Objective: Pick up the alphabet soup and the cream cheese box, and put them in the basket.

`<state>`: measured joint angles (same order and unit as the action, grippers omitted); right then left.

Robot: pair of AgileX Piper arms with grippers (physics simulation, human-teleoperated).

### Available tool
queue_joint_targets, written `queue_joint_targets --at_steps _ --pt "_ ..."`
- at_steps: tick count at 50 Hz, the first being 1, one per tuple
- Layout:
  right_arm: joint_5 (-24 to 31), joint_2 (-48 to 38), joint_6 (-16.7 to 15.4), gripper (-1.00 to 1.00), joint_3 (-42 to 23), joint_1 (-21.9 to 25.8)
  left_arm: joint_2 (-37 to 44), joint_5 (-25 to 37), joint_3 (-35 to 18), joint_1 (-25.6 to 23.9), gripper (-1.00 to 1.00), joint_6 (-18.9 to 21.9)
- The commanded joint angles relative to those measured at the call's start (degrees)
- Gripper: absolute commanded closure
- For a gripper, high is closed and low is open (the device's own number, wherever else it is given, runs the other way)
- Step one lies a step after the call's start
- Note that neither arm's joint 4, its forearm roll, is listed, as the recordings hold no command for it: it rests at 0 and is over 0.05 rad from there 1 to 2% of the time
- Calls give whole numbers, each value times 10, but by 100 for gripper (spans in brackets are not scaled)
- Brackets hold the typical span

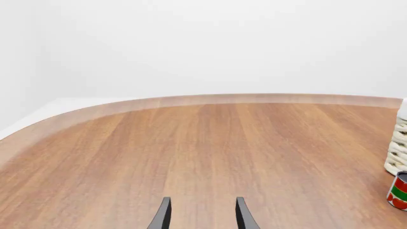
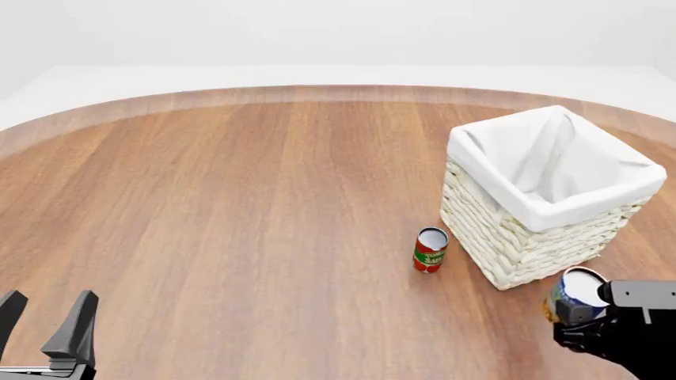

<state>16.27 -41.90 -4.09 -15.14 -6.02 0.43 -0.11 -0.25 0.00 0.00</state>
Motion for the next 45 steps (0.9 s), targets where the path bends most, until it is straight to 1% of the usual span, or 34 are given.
queue_joint_targets --at_steps 1,2,3,4,7,9,10,12,21,34,45 --pt "45 26 18 100 -27 4 0 0 0 0 -100 0" --pt "62 29 16 100 -42 2 0 0 0 0 -100 0" --pt "60 33 20 100 -35 6 0 0 0 0 -100 0" --pt "80 38 23 100 -50 8 0 0 0 0 -100 0" --pt "68 30 20 100 -46 6 0 0 0 0 -100 0" --pt "75 32 24 100 -50 9 0 0 0 0 -100 0" --pt "92 37 22 100 -64 9 0 0 0 0 -100 0" --pt "89 36 21 100 -65 9 0 0 0 0 -100 0" --pt "113 40 17 100 -97 10 0 0 0 0 -100 0" --pt "152 30 7 100 -170 8 0 0 0 0 -100 0" --pt "160 15 -2 100 -200 7 0 0 0 0 -100 0"
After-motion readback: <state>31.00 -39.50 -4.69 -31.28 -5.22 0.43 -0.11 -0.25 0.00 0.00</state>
